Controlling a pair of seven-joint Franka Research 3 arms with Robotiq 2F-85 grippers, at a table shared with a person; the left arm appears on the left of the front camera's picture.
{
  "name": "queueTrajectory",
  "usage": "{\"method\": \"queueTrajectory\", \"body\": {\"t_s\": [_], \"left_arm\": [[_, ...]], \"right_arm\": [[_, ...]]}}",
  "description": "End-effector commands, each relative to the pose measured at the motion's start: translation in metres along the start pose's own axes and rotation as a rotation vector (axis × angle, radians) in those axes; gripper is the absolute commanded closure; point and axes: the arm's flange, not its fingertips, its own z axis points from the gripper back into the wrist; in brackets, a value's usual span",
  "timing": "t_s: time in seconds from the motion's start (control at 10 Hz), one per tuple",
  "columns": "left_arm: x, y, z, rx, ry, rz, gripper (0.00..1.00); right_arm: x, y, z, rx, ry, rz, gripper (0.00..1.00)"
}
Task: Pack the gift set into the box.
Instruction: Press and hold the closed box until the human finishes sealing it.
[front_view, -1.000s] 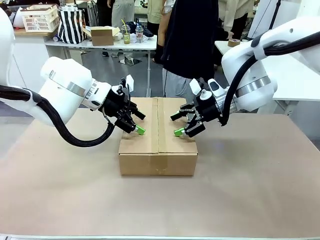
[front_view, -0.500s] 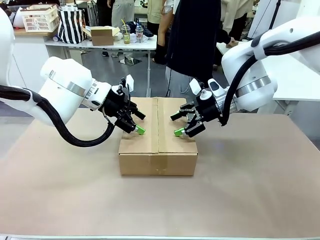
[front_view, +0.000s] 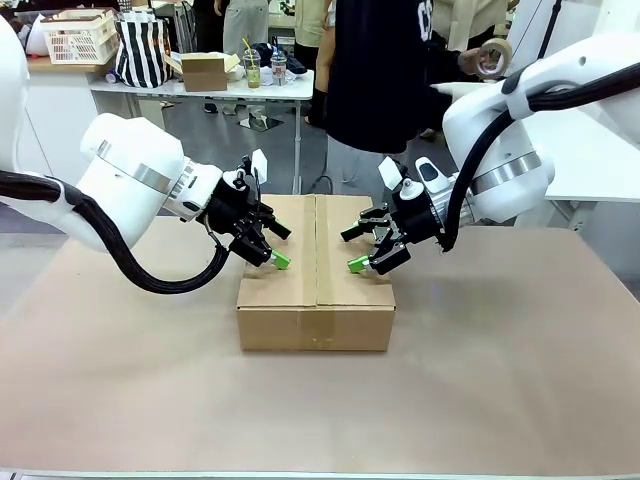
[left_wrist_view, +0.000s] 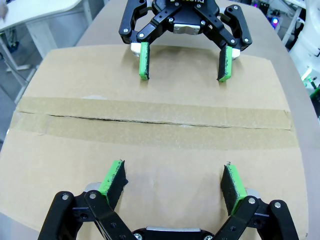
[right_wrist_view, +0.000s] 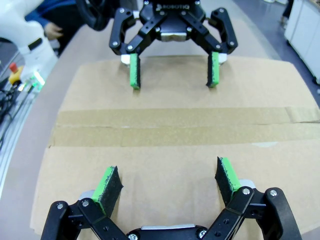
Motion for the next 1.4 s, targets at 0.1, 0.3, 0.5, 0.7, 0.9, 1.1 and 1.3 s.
{"method": "queueTrajectory", "body": {"t_s": [0.1, 0.3, 0.5, 0.7, 0.9, 1.1, 1.3], "left_arm": [[-0.0031, -0.0012, -0.001, -0.003, -0.001, 0.002, 0.0], [-0.0031, -0.0012, -0.001, -0.003, -0.001, 0.002, 0.0], [-0.0031, -0.0012, -0.001, -0.003, -0.001, 0.002, 0.0], [-0.0031, -0.0012, -0.001, -0.003, -0.001, 0.002, 0.0], [-0.0031, -0.0012, -0.001, -0.003, -0.001, 0.002, 0.0], [-0.0031, -0.0012, -0.001, -0.003, -0.001, 0.002, 0.0], [-0.0031, -0.0012, -0.001, -0.003, -0.001, 0.002, 0.0]], "right_arm": [[-0.0017, 0.0004, -0.0009, 0.002, 0.0, 0.014, 0.0], [-0.0017, 0.0004, -0.0009, 0.002, 0.0, 0.014, 0.0], [-0.0017, 0.0004, -0.0009, 0.002, 0.0, 0.014, 0.0], [-0.0017, 0.0004, -0.0009, 0.002, 0.0, 0.014, 0.0], [-0.0017, 0.0004, -0.0009, 0.002, 0.0, 0.014, 0.0], [-0.0017, 0.0004, -0.0009, 0.002, 0.0, 0.014, 0.0], [-0.0017, 0.0004, -0.0009, 0.002, 0.0, 0.014, 0.0]]}}
